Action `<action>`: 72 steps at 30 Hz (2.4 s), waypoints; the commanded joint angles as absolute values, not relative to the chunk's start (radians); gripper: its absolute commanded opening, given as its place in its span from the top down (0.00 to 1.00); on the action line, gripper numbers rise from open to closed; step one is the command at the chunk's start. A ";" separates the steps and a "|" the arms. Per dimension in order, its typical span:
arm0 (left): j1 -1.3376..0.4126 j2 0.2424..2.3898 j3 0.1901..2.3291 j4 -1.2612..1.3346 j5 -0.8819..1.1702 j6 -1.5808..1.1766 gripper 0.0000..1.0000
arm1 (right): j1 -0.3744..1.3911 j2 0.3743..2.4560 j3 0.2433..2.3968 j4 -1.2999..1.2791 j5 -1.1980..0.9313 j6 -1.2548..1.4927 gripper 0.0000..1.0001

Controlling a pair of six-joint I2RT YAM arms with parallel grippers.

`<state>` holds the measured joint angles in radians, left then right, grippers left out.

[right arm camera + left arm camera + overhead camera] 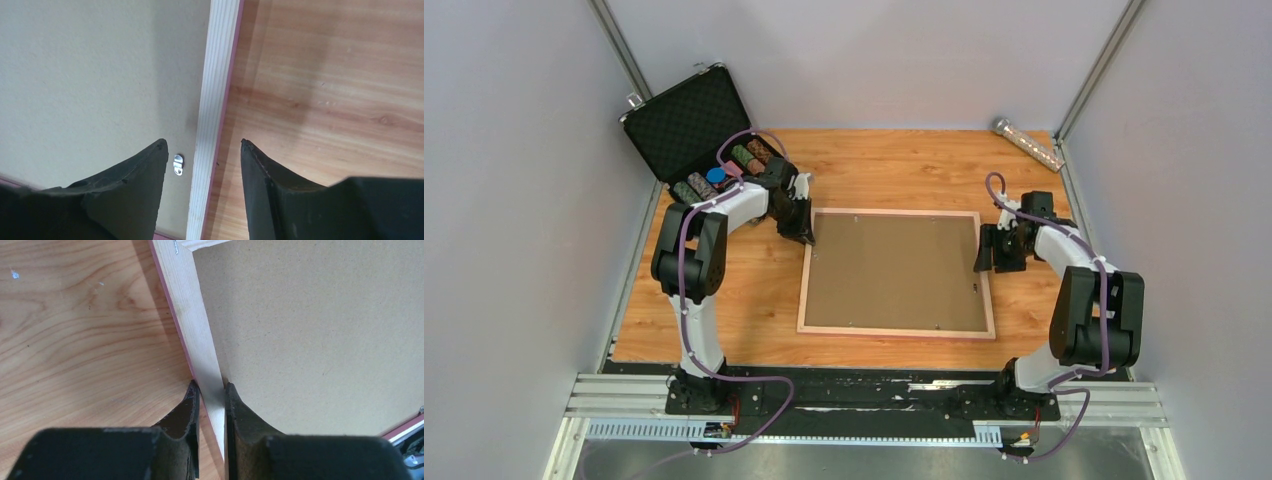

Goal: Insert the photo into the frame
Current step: Adjust the photo frame at the center of the board, then install the photo frame at the center of the board.

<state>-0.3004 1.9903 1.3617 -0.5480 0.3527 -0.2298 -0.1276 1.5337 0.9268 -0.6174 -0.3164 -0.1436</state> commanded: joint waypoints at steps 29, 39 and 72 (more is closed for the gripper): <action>-0.303 2.052 1.335 -0.555 0.324 -0.187 1.00 | -0.017 1.458 0.830 -0.629 -0.189 -0.205 0.51; -0.304 2.052 1.335 -0.557 0.323 -0.185 1.00 | -0.011 1.490 0.849 -0.615 -0.171 -0.189 0.58; -0.304 2.054 1.341 -0.564 0.313 -0.180 1.00 | -0.014 1.484 0.833 -0.633 -0.221 -0.342 0.69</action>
